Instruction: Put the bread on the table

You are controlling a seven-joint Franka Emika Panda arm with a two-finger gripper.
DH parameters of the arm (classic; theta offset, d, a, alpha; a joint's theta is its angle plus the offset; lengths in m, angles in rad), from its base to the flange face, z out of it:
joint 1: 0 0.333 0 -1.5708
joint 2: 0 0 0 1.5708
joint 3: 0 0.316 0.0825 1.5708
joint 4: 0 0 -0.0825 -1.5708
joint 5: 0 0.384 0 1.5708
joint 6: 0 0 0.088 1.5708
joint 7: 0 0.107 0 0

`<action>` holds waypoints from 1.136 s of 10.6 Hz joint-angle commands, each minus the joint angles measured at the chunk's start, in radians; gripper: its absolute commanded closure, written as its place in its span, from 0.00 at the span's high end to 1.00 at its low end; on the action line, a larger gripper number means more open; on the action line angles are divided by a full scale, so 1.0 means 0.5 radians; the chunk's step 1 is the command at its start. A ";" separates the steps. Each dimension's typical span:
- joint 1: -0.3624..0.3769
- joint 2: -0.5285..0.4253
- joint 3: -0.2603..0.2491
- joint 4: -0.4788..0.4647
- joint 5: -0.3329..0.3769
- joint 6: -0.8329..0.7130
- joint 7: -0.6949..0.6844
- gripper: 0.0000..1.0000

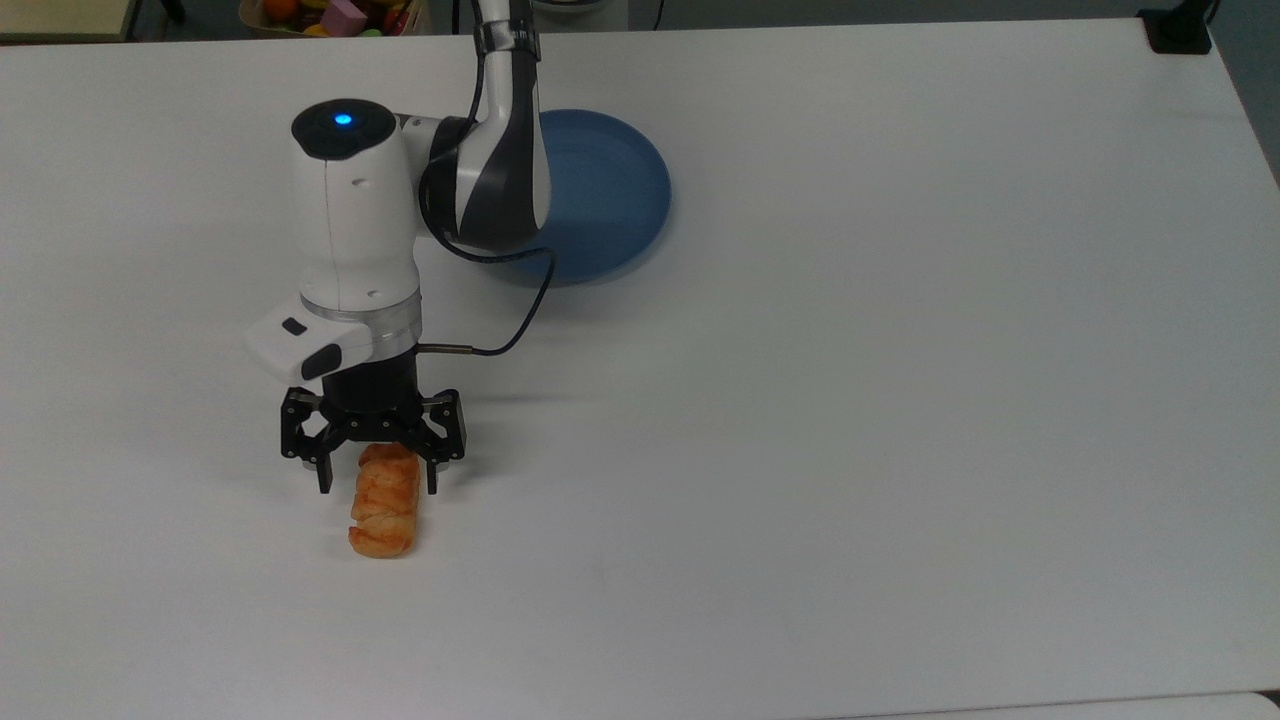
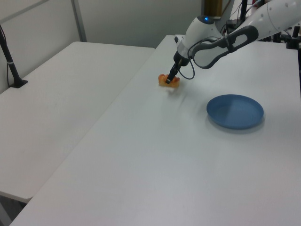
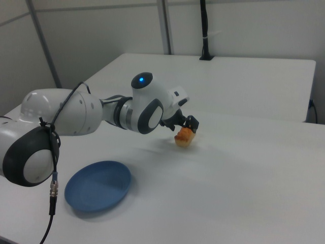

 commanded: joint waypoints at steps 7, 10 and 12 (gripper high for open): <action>0.162 -0.978 0.018 -0.353 -0.013 -1.120 0.261 1.00; 0.285 -1.291 -0.003 -0.460 -0.010 -1.626 0.305 1.00; 0.365 -1.466 -0.064 -0.571 -0.010 -1.857 0.317 1.00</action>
